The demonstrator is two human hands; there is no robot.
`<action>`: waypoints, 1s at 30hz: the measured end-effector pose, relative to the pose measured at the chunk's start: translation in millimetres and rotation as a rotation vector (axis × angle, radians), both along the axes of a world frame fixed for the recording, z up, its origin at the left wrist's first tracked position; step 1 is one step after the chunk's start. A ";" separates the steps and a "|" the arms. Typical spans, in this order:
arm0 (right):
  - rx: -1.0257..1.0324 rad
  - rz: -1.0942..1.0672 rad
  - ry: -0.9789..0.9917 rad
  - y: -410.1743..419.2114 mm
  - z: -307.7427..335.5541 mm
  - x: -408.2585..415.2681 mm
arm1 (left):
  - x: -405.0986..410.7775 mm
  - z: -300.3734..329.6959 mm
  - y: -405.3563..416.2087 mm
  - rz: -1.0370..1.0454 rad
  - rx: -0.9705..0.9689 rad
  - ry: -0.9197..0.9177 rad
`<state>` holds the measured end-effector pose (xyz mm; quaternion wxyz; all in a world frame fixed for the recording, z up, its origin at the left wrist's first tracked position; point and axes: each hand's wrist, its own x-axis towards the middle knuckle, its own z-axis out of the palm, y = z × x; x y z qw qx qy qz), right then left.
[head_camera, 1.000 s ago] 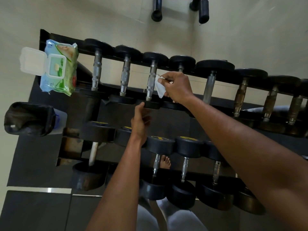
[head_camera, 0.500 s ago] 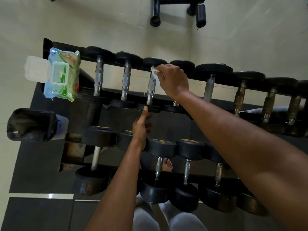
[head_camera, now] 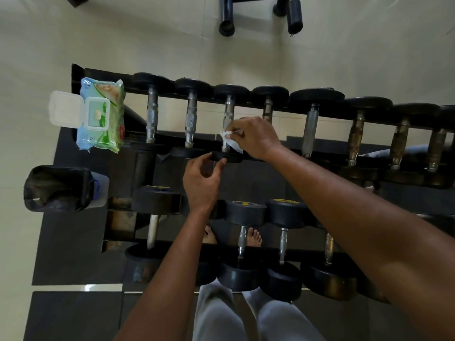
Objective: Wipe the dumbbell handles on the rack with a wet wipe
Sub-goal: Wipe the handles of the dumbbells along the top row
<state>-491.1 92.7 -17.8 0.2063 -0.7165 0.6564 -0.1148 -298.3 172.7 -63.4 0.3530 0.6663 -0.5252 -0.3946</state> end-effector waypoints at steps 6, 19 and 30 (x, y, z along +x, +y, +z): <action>0.137 0.025 0.011 18.2 -7.1 8.6 | 5.3 6.8 -1.8 -0.073 -0.045 -0.116; 0.241 -1.010 -0.893 -53.1 -9.7 6.9 | 6.3 3.8 -7.2 -0.087 -0.036 -0.106; 0.509 -0.746 -0.704 -31.8 -7.9 -4.1 | 8.4 4.9 -8.7 -0.109 -0.041 -0.093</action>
